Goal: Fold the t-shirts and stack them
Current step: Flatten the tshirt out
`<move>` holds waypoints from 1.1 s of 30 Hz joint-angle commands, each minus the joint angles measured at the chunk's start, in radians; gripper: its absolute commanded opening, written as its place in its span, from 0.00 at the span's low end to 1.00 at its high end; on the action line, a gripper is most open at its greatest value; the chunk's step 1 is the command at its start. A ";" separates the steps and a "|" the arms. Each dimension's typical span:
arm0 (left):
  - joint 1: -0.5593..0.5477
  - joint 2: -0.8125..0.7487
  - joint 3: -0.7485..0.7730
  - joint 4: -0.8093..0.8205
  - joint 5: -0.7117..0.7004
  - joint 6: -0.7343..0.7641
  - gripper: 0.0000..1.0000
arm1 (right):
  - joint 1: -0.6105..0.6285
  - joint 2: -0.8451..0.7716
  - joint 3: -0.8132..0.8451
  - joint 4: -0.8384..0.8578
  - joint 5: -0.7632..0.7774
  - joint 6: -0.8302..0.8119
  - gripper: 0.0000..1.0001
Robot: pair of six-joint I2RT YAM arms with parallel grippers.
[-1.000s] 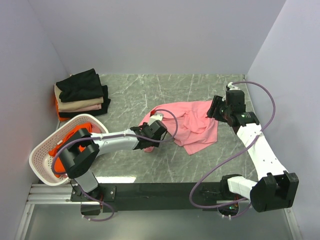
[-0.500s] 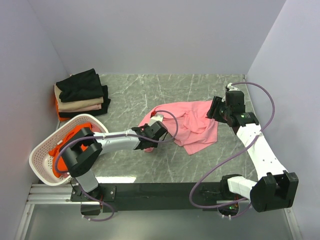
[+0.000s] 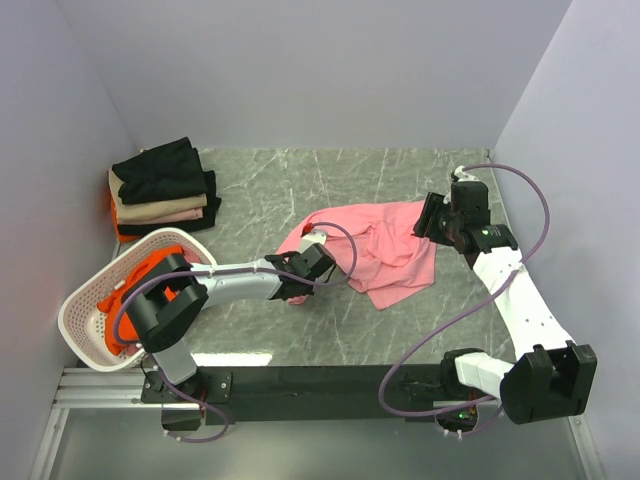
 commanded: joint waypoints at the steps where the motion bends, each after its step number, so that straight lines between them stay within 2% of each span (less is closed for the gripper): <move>1: 0.001 -0.040 0.008 -0.017 -0.034 -0.011 0.01 | -0.006 0.000 -0.003 0.027 0.008 -0.008 0.64; 6: 0.039 -0.106 0.025 -0.056 -0.048 -0.014 0.01 | 0.000 0.037 -0.031 0.027 0.007 0.009 0.62; 14: 0.165 -0.262 -0.044 -0.021 0.038 0.013 0.01 | 0.046 0.106 -0.063 0.048 0.014 0.032 0.60; 21: 0.274 -0.337 -0.081 -0.034 0.020 0.033 0.00 | 0.077 0.223 -0.065 0.079 -0.004 0.041 0.59; 28: 0.438 -0.419 0.004 -0.065 0.046 0.010 0.01 | 0.083 0.319 -0.040 0.074 -0.012 0.031 0.59; 33: 0.515 -0.465 0.061 -0.106 0.051 0.013 0.01 | 0.084 0.395 -0.025 0.057 0.019 0.026 0.59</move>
